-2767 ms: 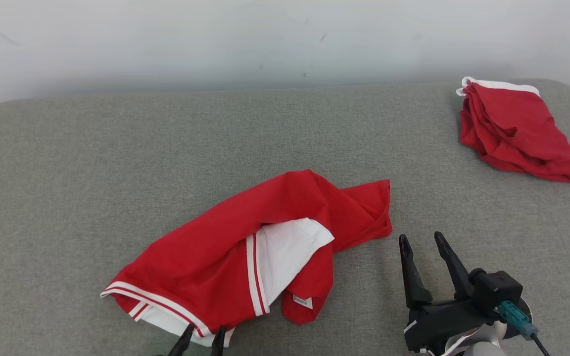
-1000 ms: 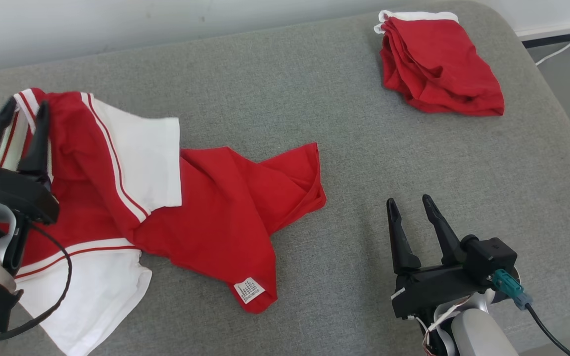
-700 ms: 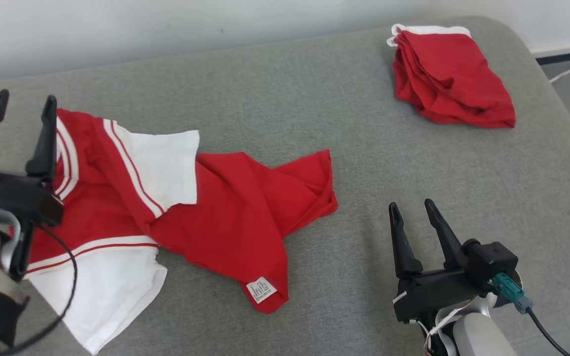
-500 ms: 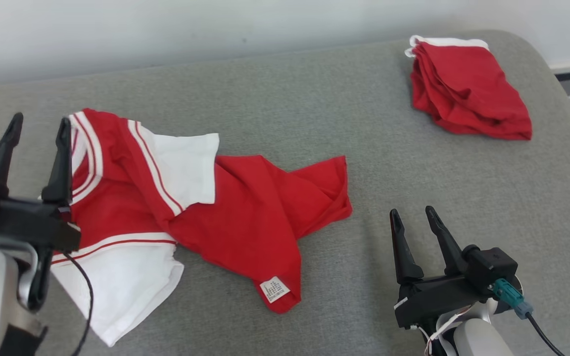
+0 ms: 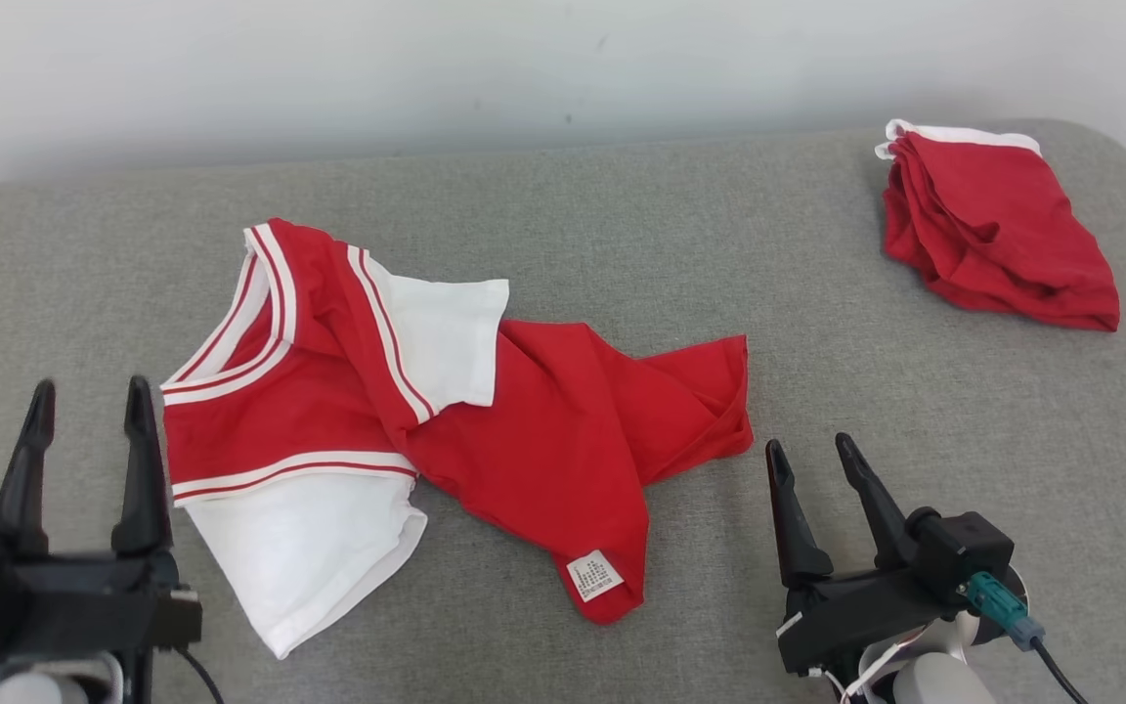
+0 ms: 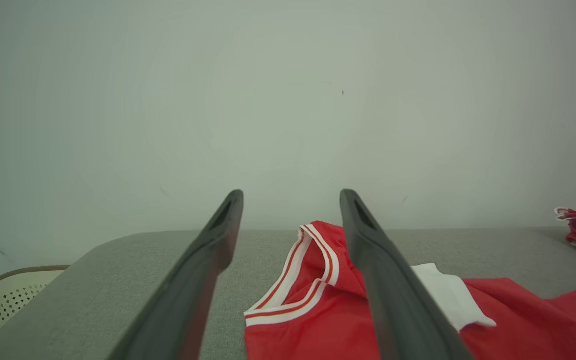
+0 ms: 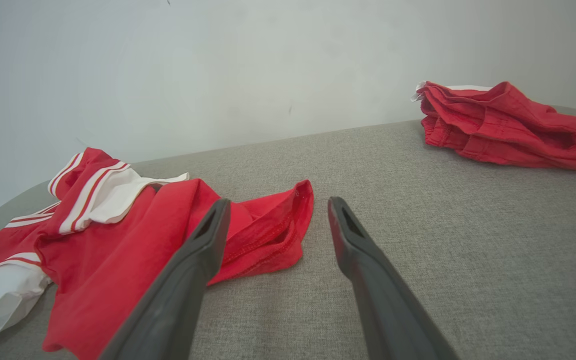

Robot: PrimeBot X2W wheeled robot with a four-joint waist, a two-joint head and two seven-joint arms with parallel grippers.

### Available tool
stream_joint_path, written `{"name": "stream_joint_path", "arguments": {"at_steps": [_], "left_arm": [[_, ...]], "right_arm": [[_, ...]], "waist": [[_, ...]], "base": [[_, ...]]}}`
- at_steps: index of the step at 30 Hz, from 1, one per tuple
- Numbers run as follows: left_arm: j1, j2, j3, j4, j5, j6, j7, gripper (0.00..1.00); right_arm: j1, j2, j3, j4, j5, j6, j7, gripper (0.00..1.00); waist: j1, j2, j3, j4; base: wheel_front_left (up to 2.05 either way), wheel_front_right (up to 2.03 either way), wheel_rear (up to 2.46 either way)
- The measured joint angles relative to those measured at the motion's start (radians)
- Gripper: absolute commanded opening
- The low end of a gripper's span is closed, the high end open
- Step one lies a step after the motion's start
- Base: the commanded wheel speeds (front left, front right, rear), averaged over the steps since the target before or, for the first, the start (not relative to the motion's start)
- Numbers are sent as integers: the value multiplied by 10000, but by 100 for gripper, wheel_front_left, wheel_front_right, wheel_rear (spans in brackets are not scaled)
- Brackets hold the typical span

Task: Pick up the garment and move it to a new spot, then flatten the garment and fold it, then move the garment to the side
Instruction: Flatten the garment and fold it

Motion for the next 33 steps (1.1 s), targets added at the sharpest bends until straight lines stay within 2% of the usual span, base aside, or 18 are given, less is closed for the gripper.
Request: {"name": "stream_joint_path", "arguments": {"at_steps": [4, 12, 22, 33], "left_arm": [[848, -443, 351, -545, 140, 295, -2, 100], [1673, -894, 692, -746, 263, 324, -2, 100], [2170, -1264, 533, -570, 742, 138, -2, 100], [2387, -1580, 58, -407, 863, -54, -2, 100]], "right_arm": [[69, -10, 107, 12, 35, 0, 0, 100], [154, -255, 871, 366, 337, 0, 2, 100], [428, -890, 2163, 453, 623, 0, 366, 100], [660, -968, 2953, 675, 1154, 0, 1252, 100]], "waist": [[0, 0, -133, 149], [0, 0, -426, 414], [0, 0, -870, 713], [1, 1, -1022, 1036]], "base": [[0, 0, 0], [0, 0, 0], [0, 0, 0], [0, 0, 0]]}}
